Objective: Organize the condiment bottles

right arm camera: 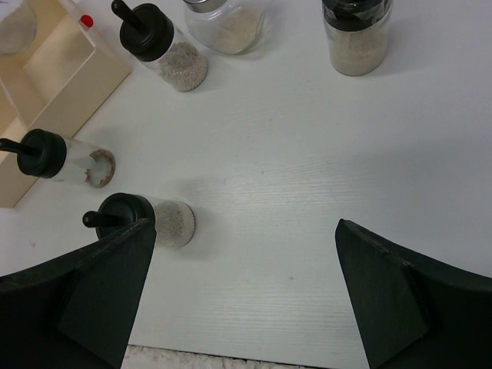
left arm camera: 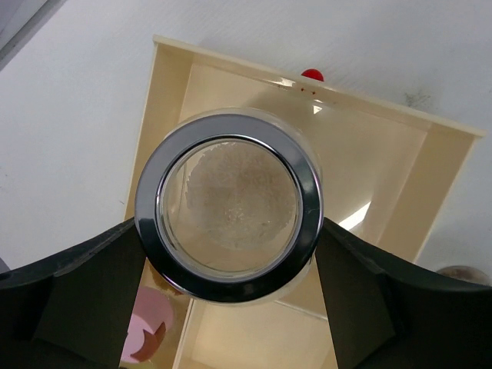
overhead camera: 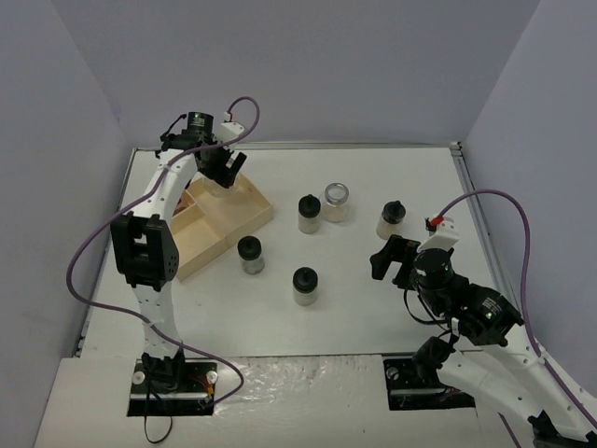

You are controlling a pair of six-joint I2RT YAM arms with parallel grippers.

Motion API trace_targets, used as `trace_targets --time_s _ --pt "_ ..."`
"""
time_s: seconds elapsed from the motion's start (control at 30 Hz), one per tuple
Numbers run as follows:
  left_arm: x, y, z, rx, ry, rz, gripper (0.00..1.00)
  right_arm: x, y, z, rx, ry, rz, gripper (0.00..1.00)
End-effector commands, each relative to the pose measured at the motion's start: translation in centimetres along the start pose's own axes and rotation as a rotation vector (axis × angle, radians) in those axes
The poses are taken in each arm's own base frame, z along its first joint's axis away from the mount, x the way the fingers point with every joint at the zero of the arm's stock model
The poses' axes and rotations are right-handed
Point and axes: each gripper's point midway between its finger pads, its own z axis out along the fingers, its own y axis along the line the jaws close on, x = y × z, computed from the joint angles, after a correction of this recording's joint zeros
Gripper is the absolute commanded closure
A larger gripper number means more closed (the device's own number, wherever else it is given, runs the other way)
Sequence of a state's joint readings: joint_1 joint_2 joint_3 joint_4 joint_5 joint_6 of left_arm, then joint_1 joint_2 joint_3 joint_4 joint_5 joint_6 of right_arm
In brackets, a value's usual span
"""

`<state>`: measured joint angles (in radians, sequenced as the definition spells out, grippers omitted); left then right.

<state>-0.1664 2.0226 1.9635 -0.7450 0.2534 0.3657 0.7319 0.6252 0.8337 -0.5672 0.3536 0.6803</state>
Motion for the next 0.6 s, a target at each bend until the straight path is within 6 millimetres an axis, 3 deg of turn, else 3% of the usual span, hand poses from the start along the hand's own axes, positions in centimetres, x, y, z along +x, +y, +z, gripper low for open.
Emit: trace_targets --time_s 0.0,0.27,0.57 --pt "-5.8 2.5 -2.4 -0.029 -0.227 0.078 1.0 -2.1 2.2 0.0 -0.064 -0.043 0.011 0.0" --pt "-5.3 4.1 0.7 -0.055 -0.288 0.09 1.0 -1.3 2.5 0.9 -0.07 -0.018 -0.008 0.0" --pt "-3.9 6.0 2.2 -0.083 -0.365 0.054 1.0 -0.3 3.0 2.0 -0.083 0.005 -0.004 0.0"
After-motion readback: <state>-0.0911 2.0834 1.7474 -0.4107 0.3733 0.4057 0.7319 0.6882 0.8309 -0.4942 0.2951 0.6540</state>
